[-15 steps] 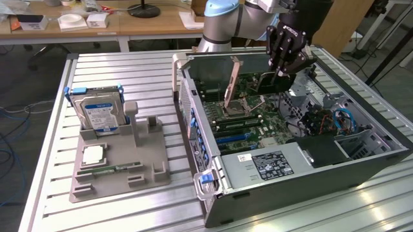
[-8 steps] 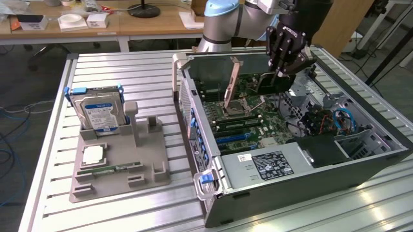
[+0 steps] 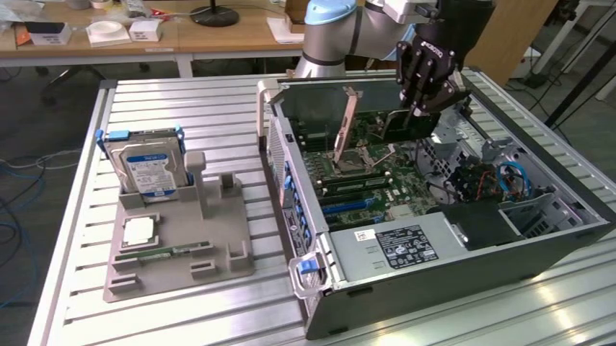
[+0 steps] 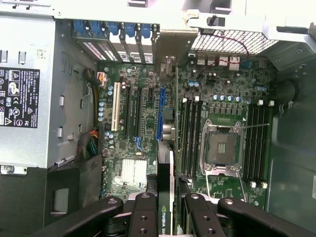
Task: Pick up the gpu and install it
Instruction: 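Insert the gpu into the slot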
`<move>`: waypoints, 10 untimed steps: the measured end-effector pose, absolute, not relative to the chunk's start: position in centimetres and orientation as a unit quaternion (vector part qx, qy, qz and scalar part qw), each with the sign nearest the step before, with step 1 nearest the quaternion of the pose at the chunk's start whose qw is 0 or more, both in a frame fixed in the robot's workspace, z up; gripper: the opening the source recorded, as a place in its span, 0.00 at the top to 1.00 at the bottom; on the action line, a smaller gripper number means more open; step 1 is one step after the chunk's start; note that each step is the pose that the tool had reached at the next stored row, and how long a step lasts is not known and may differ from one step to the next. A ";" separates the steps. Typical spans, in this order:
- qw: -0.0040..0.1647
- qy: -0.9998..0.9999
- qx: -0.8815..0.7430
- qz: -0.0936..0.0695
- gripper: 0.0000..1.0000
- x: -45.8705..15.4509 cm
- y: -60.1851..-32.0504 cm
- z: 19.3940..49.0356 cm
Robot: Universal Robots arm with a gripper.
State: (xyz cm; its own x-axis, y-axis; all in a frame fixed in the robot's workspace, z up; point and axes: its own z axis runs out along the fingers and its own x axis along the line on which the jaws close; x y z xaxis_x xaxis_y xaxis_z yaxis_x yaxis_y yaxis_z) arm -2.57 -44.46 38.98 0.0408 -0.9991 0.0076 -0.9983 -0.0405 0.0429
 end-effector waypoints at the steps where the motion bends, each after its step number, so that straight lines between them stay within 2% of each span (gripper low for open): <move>1: 0.018 -0.692 0.721 -0.012 0.74 -2.6 -44.5 39.0; 10: 0.018 -0.692 0.721 -0.012 0.74 -2.6 -44.5 38.6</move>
